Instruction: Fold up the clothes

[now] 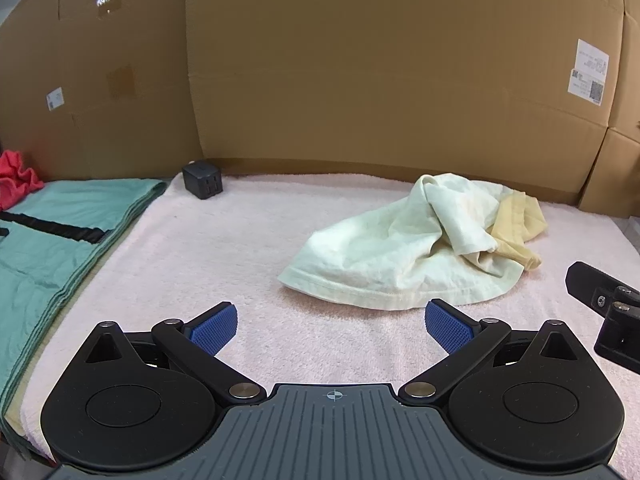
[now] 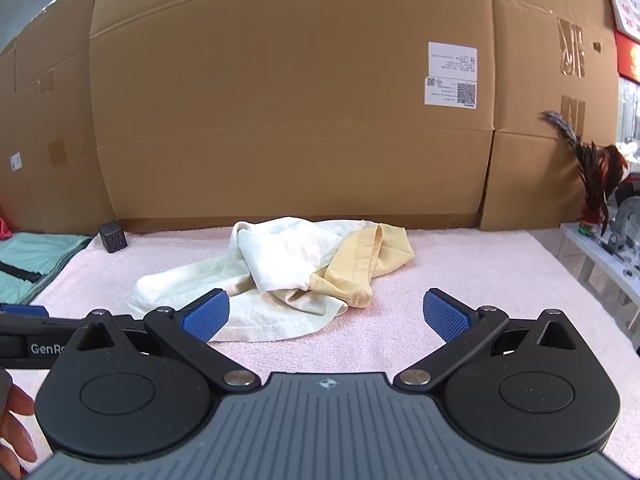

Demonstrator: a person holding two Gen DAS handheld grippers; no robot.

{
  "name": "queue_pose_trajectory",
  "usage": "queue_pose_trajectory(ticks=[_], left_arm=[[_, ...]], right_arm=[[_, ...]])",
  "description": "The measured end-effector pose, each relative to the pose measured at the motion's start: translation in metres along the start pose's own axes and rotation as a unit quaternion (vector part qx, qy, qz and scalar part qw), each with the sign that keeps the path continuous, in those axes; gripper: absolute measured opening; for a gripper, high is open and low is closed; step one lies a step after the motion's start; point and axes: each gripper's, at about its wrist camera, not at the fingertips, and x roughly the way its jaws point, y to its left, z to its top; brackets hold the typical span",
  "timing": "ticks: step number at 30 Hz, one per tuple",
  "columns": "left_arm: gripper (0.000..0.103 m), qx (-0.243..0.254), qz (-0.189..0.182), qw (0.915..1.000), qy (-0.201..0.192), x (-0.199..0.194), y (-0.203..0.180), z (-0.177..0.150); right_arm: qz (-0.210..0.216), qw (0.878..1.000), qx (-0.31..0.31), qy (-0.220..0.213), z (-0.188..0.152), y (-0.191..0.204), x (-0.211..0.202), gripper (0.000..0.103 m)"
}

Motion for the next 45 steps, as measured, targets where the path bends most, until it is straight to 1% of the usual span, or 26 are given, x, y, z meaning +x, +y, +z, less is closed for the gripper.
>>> queue_pose_trajectory(ticks=[2,4,7,10,14,19,21,24,27,29,31,32,34,35,37,38,39,42,45], left_arm=[[0.103,0.000,0.000,1.0000,0.001,0.001,0.000,0.000],[0.103,0.000,0.000,1.0000,0.002,0.002,0.001,0.001],[0.103,0.001,-0.001,1.0000,0.002,0.005,0.001,0.001],[0.103,0.002,-0.002,1.0000,0.001,0.007,0.001,0.001],[0.103,0.007,-0.005,1.0000,-0.002,0.011,0.001,0.002],[0.103,-0.002,-0.020,0.9998,0.004,0.021,0.006,0.003],[0.103,-0.003,-0.022,0.9997,0.004,0.025,0.008,0.002],[0.103,0.009,-0.011,0.9999,-0.006,0.028,0.008,0.002],[0.103,0.026,-0.003,0.9995,-0.019,0.030,0.005,0.003],[0.103,0.038,-0.004,0.9990,-0.025,0.031,0.003,0.005],[0.103,0.047,-0.004,0.9985,-0.027,0.033,0.000,0.005],[0.103,0.051,-0.005,0.9983,-0.028,0.033,-0.001,0.005],[0.103,0.057,-0.010,0.9979,-0.029,0.035,-0.003,0.003],[0.103,0.058,-0.012,0.9978,-0.029,0.035,-0.003,0.002],[0.103,0.059,-0.014,0.9978,-0.027,0.037,-0.004,0.000],[0.103,0.060,-0.015,0.9978,-0.026,0.038,-0.004,-0.002],[0.103,0.059,-0.017,0.9978,-0.024,0.039,-0.004,-0.004],[0.103,0.057,-0.021,0.9980,-0.017,0.042,-0.004,-0.006],[0.103,0.063,-0.023,0.9975,-0.019,0.042,-0.007,-0.006]], right_arm=[[0.003,1.000,0.016,-0.001,0.000,-0.003,0.001,0.103],[0.001,1.000,0.017,-0.001,0.001,-0.003,0.002,0.103],[0.002,1.000,0.010,0.001,0.001,-0.002,0.005,0.103],[0.011,1.000,0.006,0.002,0.002,0.000,0.009,0.103],[0.007,1.000,-0.014,0.006,0.002,0.003,0.017,0.103],[0.005,0.999,-0.032,-0.010,0.002,0.000,0.024,0.103],[0.023,0.999,-0.024,-0.010,0.003,-0.007,0.029,0.103],[0.052,0.999,-0.002,0.004,0.006,-0.019,0.042,0.103],[0.063,0.998,0.003,0.014,0.009,-0.028,0.056,0.103],[0.063,0.998,-0.001,0.019,0.012,-0.032,0.066,0.100],[0.063,0.998,-0.003,0.028,0.014,-0.037,0.075,0.092],[0.066,0.997,0.006,0.035,0.015,-0.040,0.080,0.090],[0.073,0.996,0.023,0.050,0.015,-0.048,0.090,0.080],[0.076,0.995,0.032,0.058,0.016,-0.052,0.094,0.078],[0.079,0.994,0.040,0.068,0.014,-0.056,0.101,0.067],[0.076,0.994,0.042,0.073,0.013,-0.057,0.103,0.064],[0.073,0.993,0.044,0.078,0.013,-0.058,0.106,0.057],[0.083,0.991,0.057,0.089,0.010,-0.062,0.112,0.056],[0.077,0.991,0.056,0.090,0.011,-0.061,0.117,0.057]])
